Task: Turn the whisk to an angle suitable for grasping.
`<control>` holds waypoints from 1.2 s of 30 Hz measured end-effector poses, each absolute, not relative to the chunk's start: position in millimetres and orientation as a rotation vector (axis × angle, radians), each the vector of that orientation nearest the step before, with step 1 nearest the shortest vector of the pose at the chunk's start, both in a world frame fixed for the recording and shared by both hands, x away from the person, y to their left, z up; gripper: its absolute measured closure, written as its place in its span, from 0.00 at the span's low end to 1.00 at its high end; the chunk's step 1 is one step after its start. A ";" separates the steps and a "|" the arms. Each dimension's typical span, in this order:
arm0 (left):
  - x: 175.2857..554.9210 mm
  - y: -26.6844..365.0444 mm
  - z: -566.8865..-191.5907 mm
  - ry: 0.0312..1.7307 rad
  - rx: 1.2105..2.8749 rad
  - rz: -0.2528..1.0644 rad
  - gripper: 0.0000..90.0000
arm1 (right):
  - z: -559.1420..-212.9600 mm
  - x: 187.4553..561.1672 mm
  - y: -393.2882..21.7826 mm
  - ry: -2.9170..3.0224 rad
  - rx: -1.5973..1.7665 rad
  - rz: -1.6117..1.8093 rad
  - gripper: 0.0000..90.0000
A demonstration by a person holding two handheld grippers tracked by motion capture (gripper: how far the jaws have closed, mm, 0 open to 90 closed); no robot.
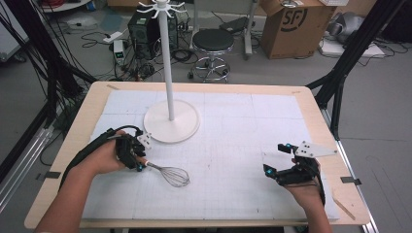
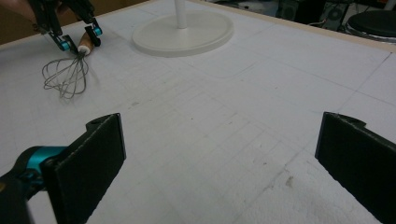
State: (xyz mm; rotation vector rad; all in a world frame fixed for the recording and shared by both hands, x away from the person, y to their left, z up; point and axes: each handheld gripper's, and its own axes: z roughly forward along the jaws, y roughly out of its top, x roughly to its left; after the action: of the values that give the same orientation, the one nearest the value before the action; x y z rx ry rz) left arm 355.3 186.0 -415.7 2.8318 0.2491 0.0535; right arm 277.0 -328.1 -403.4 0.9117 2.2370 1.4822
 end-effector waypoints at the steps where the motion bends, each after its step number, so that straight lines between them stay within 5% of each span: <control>1: 355.3 186.0 -415.7 0.249 2.832 0.053 0.62 | -403.4 277.1 -327.9 2.239 0.904 1.483 0.00; 9: 340.3 169.7 -415.6 0.143 2.774 -0.003 0.77 | -403.2 276.5 -326.9 2.242 0.906 1.482 0.00; 23: 336.4 199.2 -420.5 0.336 2.679 -0.037 0.61 | -404.5 276.4 -325.8 2.253 0.909 1.476 0.00; 36: 327.5 221.9 -420.8 0.332 2.681 0.047 0.74 | -405.2 277.6 -323.7 2.255 0.904 1.465 0.00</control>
State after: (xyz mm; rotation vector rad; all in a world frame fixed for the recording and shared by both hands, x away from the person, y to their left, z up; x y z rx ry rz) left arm 327.5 221.9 -420.8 2.6807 0.3320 0.0467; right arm 277.6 -323.7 -405.2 0.9042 2.2546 1.4653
